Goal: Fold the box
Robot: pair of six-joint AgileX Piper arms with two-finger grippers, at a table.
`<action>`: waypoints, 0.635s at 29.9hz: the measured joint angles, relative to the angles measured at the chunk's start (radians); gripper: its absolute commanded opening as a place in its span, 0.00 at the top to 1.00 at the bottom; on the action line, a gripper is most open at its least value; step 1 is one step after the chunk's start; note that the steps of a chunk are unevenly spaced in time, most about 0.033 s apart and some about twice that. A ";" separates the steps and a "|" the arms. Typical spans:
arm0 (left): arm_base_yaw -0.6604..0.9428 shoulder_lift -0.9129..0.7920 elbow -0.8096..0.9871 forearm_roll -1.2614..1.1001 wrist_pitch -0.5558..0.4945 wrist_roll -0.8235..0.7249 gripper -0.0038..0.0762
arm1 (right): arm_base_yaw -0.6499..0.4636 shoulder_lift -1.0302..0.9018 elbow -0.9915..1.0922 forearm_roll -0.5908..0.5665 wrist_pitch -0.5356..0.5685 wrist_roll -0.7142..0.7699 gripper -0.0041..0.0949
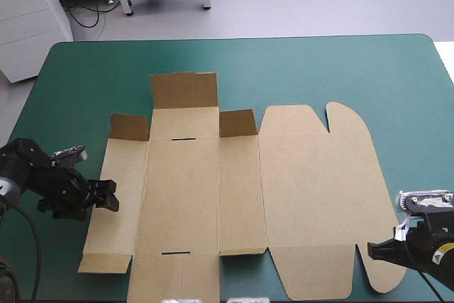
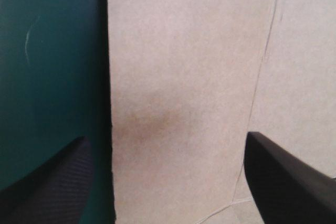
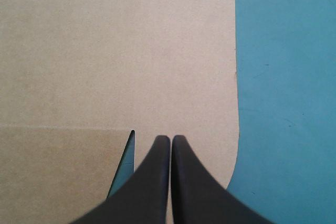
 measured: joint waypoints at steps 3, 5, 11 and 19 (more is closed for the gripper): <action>0.000 0.007 0.002 0.007 -0.001 0.002 0.24 | 0.000 0.000 0.000 0.000 0.000 0.000 0.96; 0.000 0.010 0.009 0.008 -0.001 0.002 0.24 | 0.000 0.000 0.000 0.000 0.000 0.000 0.96; 0.000 0.024 0.046 -0.049 -0.002 0.024 0.24 | 0.000 0.000 0.000 0.000 0.000 -0.009 0.96; 0.002 0.024 0.054 -0.282 -0.005 0.139 0.24 | 0.000 0.000 0.000 0.000 0.000 -0.019 0.96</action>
